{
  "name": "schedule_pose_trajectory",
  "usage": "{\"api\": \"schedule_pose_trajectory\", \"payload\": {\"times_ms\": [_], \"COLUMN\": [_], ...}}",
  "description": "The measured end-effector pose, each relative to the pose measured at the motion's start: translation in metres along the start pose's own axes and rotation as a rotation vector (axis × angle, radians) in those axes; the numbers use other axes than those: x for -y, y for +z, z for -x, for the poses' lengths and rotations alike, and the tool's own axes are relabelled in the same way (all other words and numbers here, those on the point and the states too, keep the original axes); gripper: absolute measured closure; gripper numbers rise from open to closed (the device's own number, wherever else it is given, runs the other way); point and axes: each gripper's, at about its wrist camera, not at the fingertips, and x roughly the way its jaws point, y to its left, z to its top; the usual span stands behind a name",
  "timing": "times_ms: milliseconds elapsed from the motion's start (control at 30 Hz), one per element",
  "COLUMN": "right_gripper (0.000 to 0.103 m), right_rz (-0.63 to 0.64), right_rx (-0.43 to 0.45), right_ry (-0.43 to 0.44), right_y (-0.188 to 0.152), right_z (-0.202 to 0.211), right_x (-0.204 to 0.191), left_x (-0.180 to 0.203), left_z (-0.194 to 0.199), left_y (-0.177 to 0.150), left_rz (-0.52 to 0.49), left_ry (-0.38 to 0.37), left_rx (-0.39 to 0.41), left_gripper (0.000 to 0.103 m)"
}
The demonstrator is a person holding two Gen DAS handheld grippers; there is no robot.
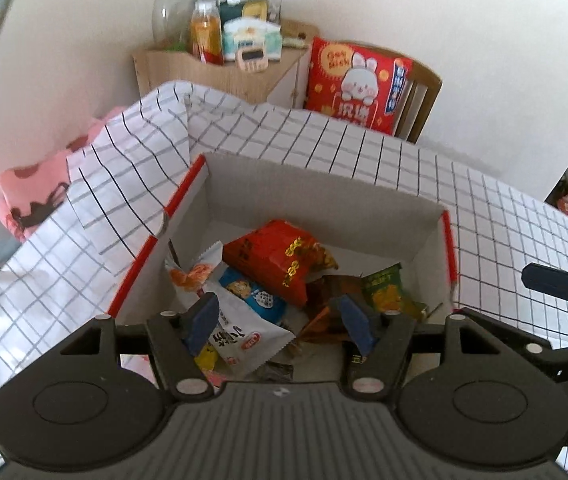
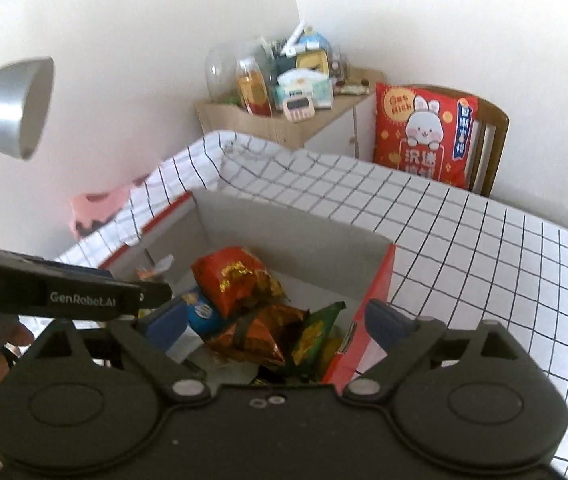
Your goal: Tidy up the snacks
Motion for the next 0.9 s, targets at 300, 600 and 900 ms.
{"api": "schedule_pose_trajectory", "payload": {"times_ms": [300, 600, 900], "right_gripper": [0.001, 0.000, 0.000], "right_rz": [-0.003, -0.006, -0.025], "right_rx": [0.092, 0.153, 0.178], "right_ry": [0.032, -0.008, -0.060], "right_y": [-0.006, -0.022, -0.044], "right_z": [0.051, 0.089, 0.106], "right_x": [0.001, 0.001, 0.003], "left_x": [0.011, 0.013, 0.015], "left_z": [0.053, 0.083, 0.098], "left_y": [-0.014, -0.032, -0.052], "left_rz": [-0.010, 0.009, 0.016], "left_ry": [-0.025, -0.050, -0.057], "left_rx": [0.119, 0.180, 0.208], "left_gripper": [0.028, 0.016, 0.003]}}
